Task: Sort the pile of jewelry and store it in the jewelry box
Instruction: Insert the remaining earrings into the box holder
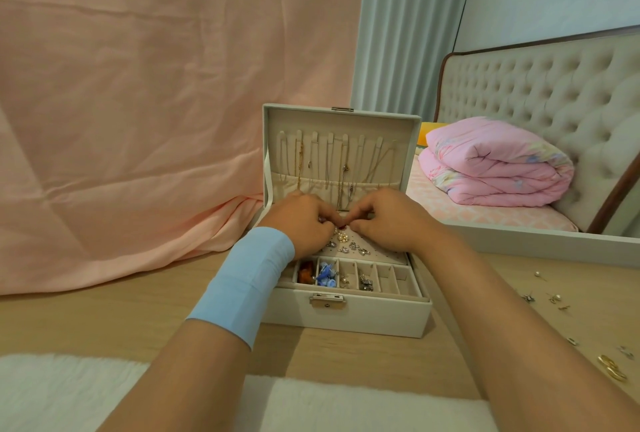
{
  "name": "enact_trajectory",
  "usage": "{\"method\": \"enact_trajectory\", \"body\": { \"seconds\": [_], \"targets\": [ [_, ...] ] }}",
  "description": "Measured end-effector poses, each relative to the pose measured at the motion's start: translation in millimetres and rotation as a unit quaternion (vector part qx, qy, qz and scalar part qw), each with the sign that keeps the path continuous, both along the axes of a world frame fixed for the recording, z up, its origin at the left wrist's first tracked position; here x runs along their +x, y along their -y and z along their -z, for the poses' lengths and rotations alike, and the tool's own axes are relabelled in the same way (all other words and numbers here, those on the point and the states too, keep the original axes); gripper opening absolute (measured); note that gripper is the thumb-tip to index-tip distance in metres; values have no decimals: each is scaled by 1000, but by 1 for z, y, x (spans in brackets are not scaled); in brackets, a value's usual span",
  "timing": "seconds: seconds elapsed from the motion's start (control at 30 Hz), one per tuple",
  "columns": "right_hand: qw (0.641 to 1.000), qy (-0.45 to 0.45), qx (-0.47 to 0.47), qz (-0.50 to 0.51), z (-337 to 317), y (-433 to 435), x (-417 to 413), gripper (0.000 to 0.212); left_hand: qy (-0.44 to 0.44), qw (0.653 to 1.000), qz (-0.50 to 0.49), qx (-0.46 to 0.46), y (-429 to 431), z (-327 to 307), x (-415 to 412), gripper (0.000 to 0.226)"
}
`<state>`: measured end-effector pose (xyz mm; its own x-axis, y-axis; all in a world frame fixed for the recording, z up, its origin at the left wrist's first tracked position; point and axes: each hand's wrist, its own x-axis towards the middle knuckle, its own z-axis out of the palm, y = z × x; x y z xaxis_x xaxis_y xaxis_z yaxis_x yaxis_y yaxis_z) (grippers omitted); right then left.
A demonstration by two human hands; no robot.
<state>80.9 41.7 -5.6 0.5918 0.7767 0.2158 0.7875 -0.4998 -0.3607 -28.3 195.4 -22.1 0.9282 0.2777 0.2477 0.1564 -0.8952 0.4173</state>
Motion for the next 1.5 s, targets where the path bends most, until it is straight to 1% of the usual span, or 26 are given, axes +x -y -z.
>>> {"method": "enact_trajectory", "body": {
  "seconds": [0.13, 0.3, 0.43, 0.5, 0.63, 0.8, 0.87, 0.97, 1.07, 1.17, 1.27, 1.4, 1.5],
  "targets": [
    [1000, -12, 7, 8, -2, 2, 2, 6, 14, 1000, 5, 1, 1, -1, -1, 29],
    [999, -34, 14, 5, -1, 3, 4, 7, 9, 1000, 0, -1, 2, 0, -1, 29],
    [999, -49, 6, -5, -5, 7, 1, 19, 7, 1000, 0, -2, 3, -2, -2, 28],
    [998, -58, 12, -8, -7, 8, 0, 18, 8, 1000, -1, 2, 4, -2, -2, 27],
    [1000, -28, 8, -3, -5, 4, 0, 27, 5, 1000, 1, 14, 6, -3, -3, 29],
    [999, -32, 17, -3, -6, 7, 0, 30, 1, 1000, 3, 24, 8, -4, -5, 30],
    [999, -28, 33, -7, -7, 9, 1, 29, -2, 1000, -2, 29, 9, -5, -5, 29],
    [995, -45, 87, -9, -9, 17, 4, 31, 1, 1000, -12, 24, 12, -9, -6, 30],
    [988, -63, 141, -8, -14, 37, 7, 28, 27, 1000, 2, 8, 23, -19, -7, 33],
    [984, -77, 159, -3, -21, 73, 11, 24, 66, 997, 30, 9, 48, -28, -8, 31],
    [988, -77, 133, 28, -24, 117, 20, 26, 79, 994, 71, 0, 82, -31, -2, 27],
    [991, -56, 86, 82, -20, 175, 30, 23, 50, 993, 108, -16, 135, -32, 20, 28],
    [988, -39, 60, 138, -11, 216, 40, 26, 12, 992, 128, -16, 178, -28, 41, 28]
  ]
}}
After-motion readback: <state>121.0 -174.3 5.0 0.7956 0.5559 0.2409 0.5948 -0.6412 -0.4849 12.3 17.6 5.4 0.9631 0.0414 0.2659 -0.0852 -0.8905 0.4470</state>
